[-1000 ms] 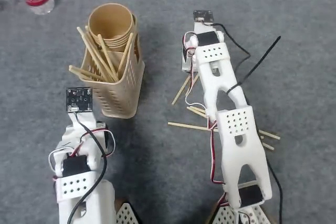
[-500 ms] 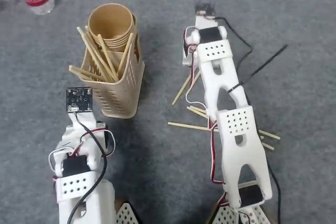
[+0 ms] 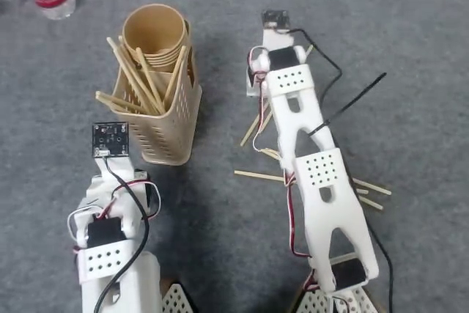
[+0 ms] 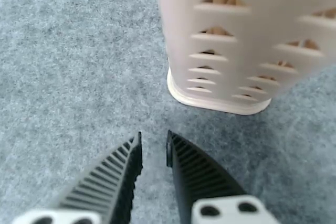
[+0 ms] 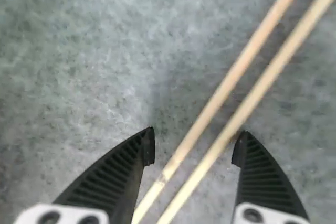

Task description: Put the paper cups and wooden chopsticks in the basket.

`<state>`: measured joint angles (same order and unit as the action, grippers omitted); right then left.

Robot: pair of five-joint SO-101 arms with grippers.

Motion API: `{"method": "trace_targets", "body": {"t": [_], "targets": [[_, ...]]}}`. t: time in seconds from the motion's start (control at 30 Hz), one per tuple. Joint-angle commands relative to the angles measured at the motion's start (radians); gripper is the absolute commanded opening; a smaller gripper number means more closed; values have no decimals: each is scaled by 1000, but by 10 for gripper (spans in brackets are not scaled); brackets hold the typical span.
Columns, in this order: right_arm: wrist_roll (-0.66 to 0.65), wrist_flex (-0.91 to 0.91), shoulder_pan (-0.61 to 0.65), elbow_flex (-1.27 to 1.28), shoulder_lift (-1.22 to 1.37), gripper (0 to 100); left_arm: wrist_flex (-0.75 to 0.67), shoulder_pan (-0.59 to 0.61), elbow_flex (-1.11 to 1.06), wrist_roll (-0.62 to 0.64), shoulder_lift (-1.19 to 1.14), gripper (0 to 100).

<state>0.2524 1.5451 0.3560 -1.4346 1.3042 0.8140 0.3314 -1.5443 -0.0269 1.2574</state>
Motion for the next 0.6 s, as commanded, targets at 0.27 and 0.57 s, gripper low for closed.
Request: {"method": "trace_targets", "body": {"t": [0.27, 0.57], "targets": [[-18, 8, -16, -51, 15, 128, -18, -3, 5, -12, 11, 70], [-55, 12, -54, -44, 16, 140, -17, 2, 5, -12, 11, 70]]}}
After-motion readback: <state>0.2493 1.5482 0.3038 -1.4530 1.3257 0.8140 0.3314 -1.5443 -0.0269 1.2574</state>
